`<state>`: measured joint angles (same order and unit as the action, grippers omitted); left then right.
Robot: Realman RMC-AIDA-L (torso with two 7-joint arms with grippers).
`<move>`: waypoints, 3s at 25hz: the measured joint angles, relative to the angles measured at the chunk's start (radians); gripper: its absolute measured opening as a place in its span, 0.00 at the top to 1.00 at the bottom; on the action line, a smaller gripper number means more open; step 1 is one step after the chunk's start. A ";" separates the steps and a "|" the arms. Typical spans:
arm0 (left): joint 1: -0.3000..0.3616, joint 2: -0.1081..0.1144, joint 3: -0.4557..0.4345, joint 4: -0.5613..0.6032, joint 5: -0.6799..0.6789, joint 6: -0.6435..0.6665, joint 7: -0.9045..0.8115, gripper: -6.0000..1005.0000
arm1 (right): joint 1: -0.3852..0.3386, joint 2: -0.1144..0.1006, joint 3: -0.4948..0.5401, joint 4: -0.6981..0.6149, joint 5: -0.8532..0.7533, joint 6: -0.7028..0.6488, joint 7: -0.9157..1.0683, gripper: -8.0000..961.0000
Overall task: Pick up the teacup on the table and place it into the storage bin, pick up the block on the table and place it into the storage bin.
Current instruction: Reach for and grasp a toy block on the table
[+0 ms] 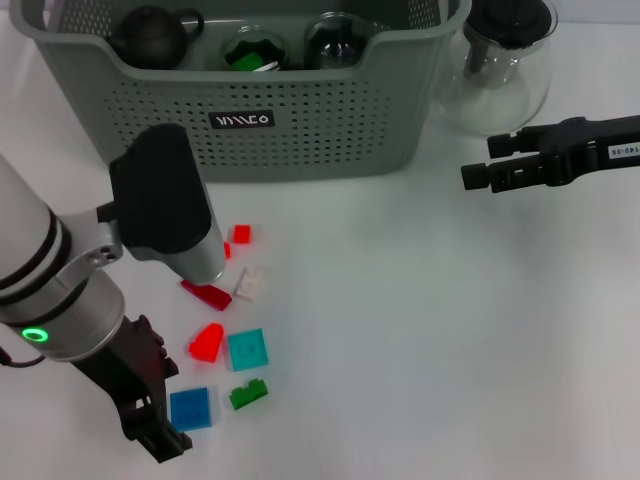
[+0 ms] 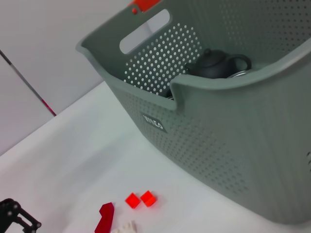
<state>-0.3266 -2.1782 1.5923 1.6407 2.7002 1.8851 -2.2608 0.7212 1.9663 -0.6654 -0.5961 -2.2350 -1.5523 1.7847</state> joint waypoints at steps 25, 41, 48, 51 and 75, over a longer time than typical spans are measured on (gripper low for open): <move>0.051 0.000 0.074 -0.045 0.022 -0.132 0.131 0.20 | -0.002 0.004 0.019 0.004 0.000 0.003 -0.002 0.02; 0.078 0.000 0.106 -0.047 0.022 -0.191 0.139 0.20 | -0.006 0.005 0.020 0.004 0.000 0.005 -0.007 0.02; 0.078 0.000 0.113 -0.043 0.023 -0.200 0.141 0.20 | -0.010 0.005 0.030 0.004 0.000 0.005 -0.014 0.02; 0.078 0.000 0.115 -0.043 0.026 -0.203 0.142 0.20 | -0.011 0.005 0.033 0.004 0.000 0.004 -0.015 0.02; 0.076 0.000 0.123 0.009 0.047 -0.177 0.138 0.49 | -0.012 0.003 0.040 0.004 0.000 0.004 -0.015 0.02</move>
<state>-0.2503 -2.1782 1.7149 1.6498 2.7470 1.7077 -2.1231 0.7091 1.9694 -0.6258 -0.5920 -2.2350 -1.5478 1.7702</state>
